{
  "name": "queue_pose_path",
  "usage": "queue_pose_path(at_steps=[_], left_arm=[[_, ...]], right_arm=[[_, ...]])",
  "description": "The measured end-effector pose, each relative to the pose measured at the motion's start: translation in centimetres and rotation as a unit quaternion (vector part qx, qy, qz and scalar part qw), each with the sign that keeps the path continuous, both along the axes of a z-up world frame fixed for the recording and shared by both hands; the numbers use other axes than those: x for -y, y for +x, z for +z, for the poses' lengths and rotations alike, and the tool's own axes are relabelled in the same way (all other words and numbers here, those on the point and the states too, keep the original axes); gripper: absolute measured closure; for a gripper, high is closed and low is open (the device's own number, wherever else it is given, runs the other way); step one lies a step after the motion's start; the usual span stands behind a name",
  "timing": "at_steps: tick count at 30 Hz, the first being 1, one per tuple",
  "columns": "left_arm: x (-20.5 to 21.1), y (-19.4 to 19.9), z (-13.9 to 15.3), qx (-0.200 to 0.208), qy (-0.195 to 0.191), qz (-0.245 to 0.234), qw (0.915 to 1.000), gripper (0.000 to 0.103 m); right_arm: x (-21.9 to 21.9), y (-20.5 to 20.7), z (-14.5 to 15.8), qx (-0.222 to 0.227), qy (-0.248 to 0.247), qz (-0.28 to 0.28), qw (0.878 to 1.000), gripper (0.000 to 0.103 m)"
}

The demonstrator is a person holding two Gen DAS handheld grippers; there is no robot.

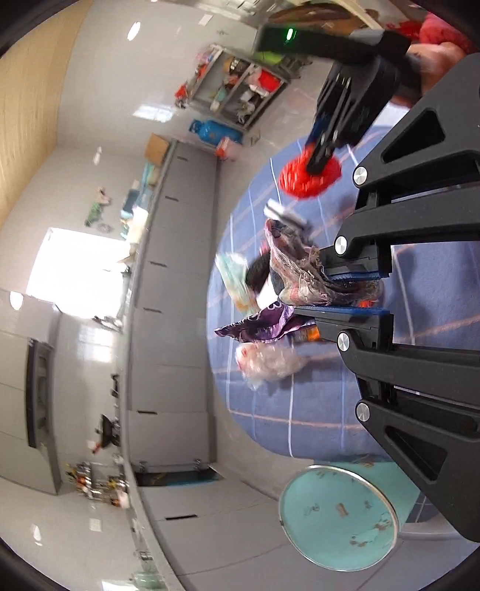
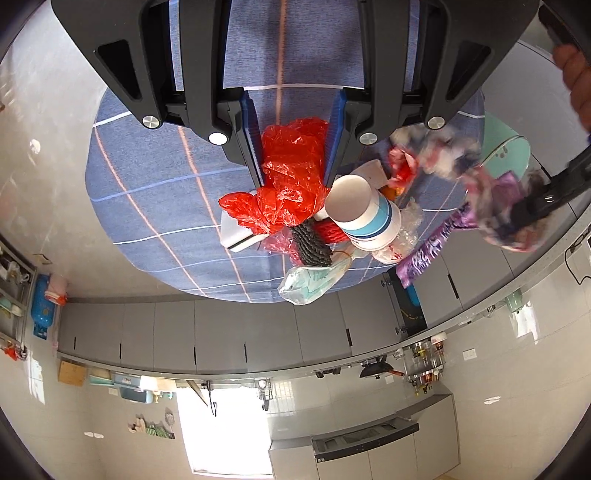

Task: Collect trash
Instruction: 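Carry the checked rag to the teal bin and open the left tool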

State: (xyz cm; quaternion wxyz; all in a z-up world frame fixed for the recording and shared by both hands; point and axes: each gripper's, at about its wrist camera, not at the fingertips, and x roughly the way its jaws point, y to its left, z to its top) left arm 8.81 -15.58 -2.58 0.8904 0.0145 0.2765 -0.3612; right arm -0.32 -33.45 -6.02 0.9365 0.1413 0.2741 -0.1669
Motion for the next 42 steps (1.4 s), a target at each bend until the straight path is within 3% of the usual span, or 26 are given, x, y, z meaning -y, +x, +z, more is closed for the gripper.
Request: queue_pose_path(at_steps=[2,3,5,10,13,17,19,23,25,27,29,32,35,38,41,42], left_arm=[[-0.1,0.4,-0.6,-0.002,0.012,0.002,0.9999,0.087],[-0.2,0.6,-1.2,-0.002,0.023,0.01,0.9997,0.076],[-0.7,1.0,-2.3,-0.012,0.033,0.022,0.9991,0.066],[-1.5,2.0,-4.8,-0.035,0.059,0.043,0.9967,0.063],[-2.1,1.5,-5.4,-0.038,0.066,0.054,0.9957,0.056],[-3.2,-0.6,-5.1,-0.018,0.063,0.071,0.9953,0.034],[-2.6,-1.4,-5.8,-0.017,0.084,0.06,0.9945,0.034],[-2.9,-1.8,-7.2,-0.054,0.094,0.061,0.9922,0.034],[-3.4,-2.6,-7.5,-0.036,0.109,0.069,0.991,0.036],[-3.1,-3.0,-8.0,-0.035,0.122,0.053,0.9905,0.064],[-2.8,-2.9,-8.8,-0.051,0.127,0.038,0.9899,0.075],[-2.3,-2.8,-9.9,-0.057,0.141,0.031,0.9878,0.075],[-1.8,-3.3,-10.2,-0.039,0.154,0.032,0.9868,0.075],[-2.2,-3.1,-10.1,-0.046,0.139,0.033,0.9886,0.074],[-2.8,-2.9,-10.0,-0.048,0.13,0.037,0.9897,0.095],[-3.1,-2.8,-9.9,-0.05,0.123,0.035,0.9905,0.095]], right_arm=[[-0.1,0.1,0.0,0.001,-0.002,0.003,1.0,0.071],[-0.2,0.2,-0.1,-0.001,-0.002,0.004,1.0,0.071],[-0.1,0.5,-0.4,-0.005,0.002,0.006,1.0,0.07],[-0.2,1.3,-0.9,-0.009,0.008,0.011,1.0,0.07],[-0.3,1.7,-1.1,-0.007,0.011,0.014,1.0,0.07],[-0.7,2.5,-1.5,-0.01,0.018,0.022,1.0,0.07],[-1.0,2.9,-1.6,-0.012,0.017,0.027,0.999,0.07],[-1.5,3.2,-1.6,-0.009,0.016,0.034,0.999,0.07],[-1.7,3.2,-1.3,-0.004,0.009,0.034,0.999,0.07],[-1.8,3.3,-1.2,-0.002,0.009,0.036,0.999,0.07],[-1.9,3.4,-1.1,-0.002,0.011,0.036,0.999,0.07],[-2.0,3.3,-1.0,0.0,0.013,0.035,0.999,0.07],[-2.1,3.2,-0.9,0.002,0.014,0.034,0.999,0.07],[-2.2,3.0,-0.8,0.0,0.015,0.033,0.999,0.07],[-2.3,2.4,-0.6,0.004,0.009,0.03,1.0,0.07],[-2.3,2.3,-0.6,0.006,0.008,0.028,1.0,0.07]])
